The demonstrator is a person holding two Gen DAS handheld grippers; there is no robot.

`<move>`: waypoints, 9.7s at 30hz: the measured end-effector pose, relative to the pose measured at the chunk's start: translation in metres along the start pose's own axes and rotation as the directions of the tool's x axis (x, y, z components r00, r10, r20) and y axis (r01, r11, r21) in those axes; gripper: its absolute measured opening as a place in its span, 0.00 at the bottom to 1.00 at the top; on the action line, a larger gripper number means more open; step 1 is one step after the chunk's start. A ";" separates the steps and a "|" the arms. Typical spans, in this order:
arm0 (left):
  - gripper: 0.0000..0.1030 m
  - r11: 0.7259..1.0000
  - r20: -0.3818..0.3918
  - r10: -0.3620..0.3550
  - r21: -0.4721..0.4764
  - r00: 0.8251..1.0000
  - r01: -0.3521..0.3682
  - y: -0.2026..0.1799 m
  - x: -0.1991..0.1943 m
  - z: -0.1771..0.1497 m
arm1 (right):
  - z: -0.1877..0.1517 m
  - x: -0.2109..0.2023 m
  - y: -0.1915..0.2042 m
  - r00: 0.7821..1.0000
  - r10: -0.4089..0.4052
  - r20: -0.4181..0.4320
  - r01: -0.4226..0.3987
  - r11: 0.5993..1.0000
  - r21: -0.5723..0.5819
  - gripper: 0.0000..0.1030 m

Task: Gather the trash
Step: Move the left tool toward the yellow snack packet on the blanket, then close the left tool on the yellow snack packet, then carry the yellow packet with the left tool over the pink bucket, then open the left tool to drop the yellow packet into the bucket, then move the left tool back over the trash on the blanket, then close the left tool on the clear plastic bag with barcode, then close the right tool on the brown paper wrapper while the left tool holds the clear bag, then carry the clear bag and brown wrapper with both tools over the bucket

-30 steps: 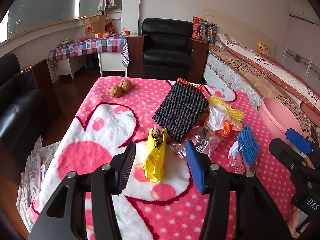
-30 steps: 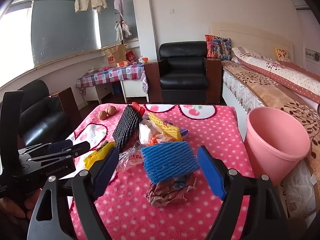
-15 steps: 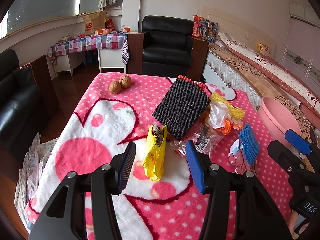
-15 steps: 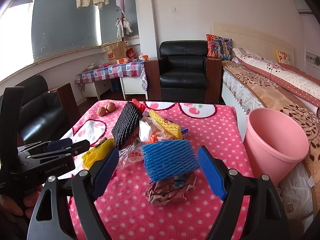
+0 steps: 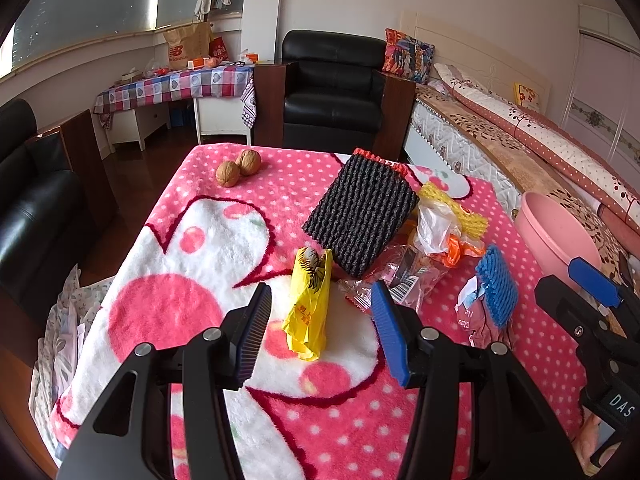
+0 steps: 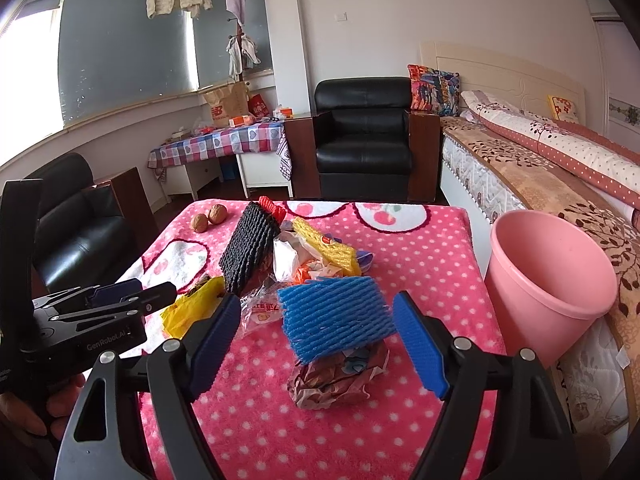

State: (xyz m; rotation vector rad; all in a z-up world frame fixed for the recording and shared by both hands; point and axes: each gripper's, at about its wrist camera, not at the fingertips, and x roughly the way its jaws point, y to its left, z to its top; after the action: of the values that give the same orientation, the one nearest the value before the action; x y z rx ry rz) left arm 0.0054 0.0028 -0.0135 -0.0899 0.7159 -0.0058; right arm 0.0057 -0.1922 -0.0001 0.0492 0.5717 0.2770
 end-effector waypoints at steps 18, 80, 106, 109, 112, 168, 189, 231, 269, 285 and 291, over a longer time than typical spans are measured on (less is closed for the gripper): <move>0.51 1.000 -0.006 -0.015 0.010 1.000 0.015 -0.004 0.000 0.001 | -0.003 0.002 -0.004 1.000 0.019 -0.015 -0.018 1.000 0.010 0.63; 0.04 0.961 -0.049 -0.274 -0.057 0.960 0.271 0.038 -0.002 -0.004 | -0.010 0.050 0.007 0.991 -0.015 -0.133 0.013 1.000 -0.021 0.46; 0.04 0.927 0.029 -0.374 0.036 0.927 0.373 -0.008 -0.021 0.028 | 0.032 -0.026 -0.074 0.998 0.023 0.056 -0.032 0.985 0.170 0.03; 0.04 0.908 0.031 -0.415 0.069 0.909 0.412 -0.029 -0.020 0.039 | 0.046 -0.035 -0.094 0.996 -0.002 0.094 -0.016 0.981 0.195 0.03; 0.04 0.884 0.032 -0.460 0.111 0.887 0.455 -0.055 -0.019 0.051 | 0.056 -0.043 -0.114 0.992 -0.034 0.121 0.007 0.976 0.218 0.03; 0.29 0.778 -0.130 -0.578 0.210 0.806 0.592 -0.251 0.059 0.088 | 0.038 -0.016 -0.241 0.978 -0.204 0.048 0.172 0.910 0.377 0.50; 0.40 0.906 0.053 -0.407 0.148 0.912 0.396 -0.091 -0.001 0.068 | 0.024 -0.020 -0.105 0.998 -0.064 0.002 0.061 0.968 0.242 0.53; 0.40 0.982 -0.209 -0.164 0.056 0.964 0.179 -0.012 0.078 0.002 | -0.020 0.043 -0.034 0.970 0.073 -0.234 -0.043 0.991 0.128 0.64; 0.01 0.966 -0.102 -0.250 0.038 0.963 0.255 -0.005 0.033 0.023 | -0.020 0.033 -0.043 0.973 0.122 -0.195 -0.087 0.980 0.176 0.07; 0.01 0.951 -0.034 -0.288 0.102 0.957 0.290 -0.054 0.025 0.063 | 0.034 -0.008 -0.087 0.999 0.035 -0.010 -0.033 0.984 0.174 0.07; 0.01 0.939 -0.008 -0.314 0.147 0.949 0.312 -0.084 0.023 0.079 | 0.049 -0.020 -0.111 0.999 -0.005 0.041 -0.003 0.981 0.193 0.07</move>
State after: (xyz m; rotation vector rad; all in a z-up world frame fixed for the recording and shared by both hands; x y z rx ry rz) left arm 0.0764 -0.0753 0.0380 -0.0622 0.6769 -0.3628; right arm 0.0429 -0.3025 0.0380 0.2421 0.5559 0.2180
